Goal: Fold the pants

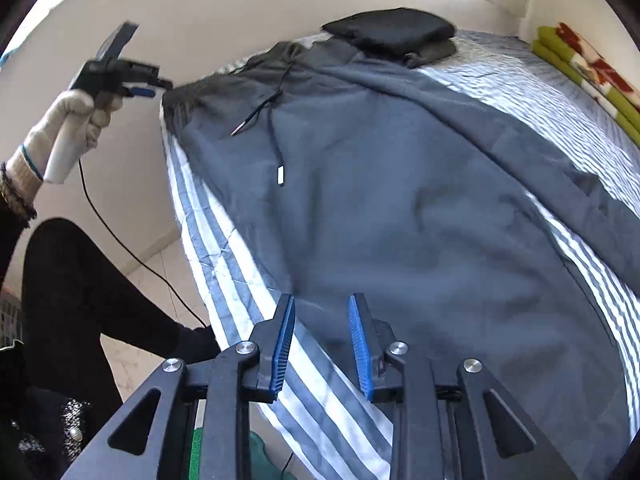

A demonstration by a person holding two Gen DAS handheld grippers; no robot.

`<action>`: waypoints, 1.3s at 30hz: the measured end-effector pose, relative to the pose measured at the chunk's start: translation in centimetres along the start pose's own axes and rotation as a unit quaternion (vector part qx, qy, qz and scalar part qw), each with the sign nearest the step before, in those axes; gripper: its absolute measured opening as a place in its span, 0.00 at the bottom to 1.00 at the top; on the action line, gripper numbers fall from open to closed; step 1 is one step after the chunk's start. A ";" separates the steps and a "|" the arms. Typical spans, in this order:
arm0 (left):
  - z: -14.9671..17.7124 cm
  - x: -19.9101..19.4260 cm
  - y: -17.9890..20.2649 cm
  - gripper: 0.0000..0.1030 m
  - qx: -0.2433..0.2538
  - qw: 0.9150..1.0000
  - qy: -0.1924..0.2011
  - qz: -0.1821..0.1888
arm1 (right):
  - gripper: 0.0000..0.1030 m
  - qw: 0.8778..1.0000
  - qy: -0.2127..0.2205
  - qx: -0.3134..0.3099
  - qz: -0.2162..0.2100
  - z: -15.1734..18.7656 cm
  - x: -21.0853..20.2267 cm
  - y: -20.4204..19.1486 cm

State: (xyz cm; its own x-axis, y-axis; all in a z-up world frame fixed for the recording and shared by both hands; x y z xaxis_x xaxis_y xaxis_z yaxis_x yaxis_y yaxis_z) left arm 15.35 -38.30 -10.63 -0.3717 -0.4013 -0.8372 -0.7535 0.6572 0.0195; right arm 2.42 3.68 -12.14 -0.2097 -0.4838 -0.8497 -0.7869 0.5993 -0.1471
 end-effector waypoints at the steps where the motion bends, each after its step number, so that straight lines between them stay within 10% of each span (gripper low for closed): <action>1: -0.4 -0.7 0.5 0.48 0.009 1.000 0.010 0.000 | 0.26 1.000 0.014 0.026 0.003 0.8 -1.7 1.7; 6: -1.6 -4.3 5.4 0.48 0.043 0.997 0.055 0.042 | 0.27 0.979 0.044 0.186 0.076 6.7 -8.2 12.8; 11: -2.2 -7.0 14.8 0.48 0.098 0.985 0.077 0.117 | 0.27 0.933 0.042 0.299 0.195 13.0 -11.8 22.9; 15: -0.9 -8.6 23.2 0.48 0.154 0.969 0.085 0.174 | 0.28 0.890 0.000 0.418 0.185 17.7 -11.2 28.7; 21: 0.8 -6.5 33.3 0.48 0.207 0.949 0.063 0.228 | 0.28 0.914 0.011 0.359 0.188 15.4 -11.6 27.7; 25: 2.0 -3.4 36.1 0.48 0.203 0.953 0.039 0.221 | 0.38 0.931 0.070 0.306 0.187 9.3 -12.7 26.8; 28: 2.4 0.0 36.3 0.49 0.198 0.957 0.004 0.211 | 0.61 0.948 0.111 0.242 0.173 4.3 -12.6 26.2; 39: 0.6 4.8 29.2 0.48 0.117 0.975 -0.029 0.184 | 0.60 0.976 0.005 0.075 0.204 -9.0 0.5 27.5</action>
State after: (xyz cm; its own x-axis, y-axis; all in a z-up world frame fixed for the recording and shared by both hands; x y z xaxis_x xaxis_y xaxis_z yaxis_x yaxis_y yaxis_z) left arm -8.08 -20.68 -14.43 -0.5570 -0.0781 -0.8269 -0.4274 0.8806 0.2047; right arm -24.60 14.18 -12.04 -0.4941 -0.1911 -0.8481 -0.5425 0.8301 0.1290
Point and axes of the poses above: each gripper's, at about its wrist camera, not at the fingertips, and x roughly the way its jaws point, y to its right, z to its underside, the point moved 2 cm from there along x, roughly the way its jaws point, and after that the axes turned 4 degrees about x, right-handed, at the moved point
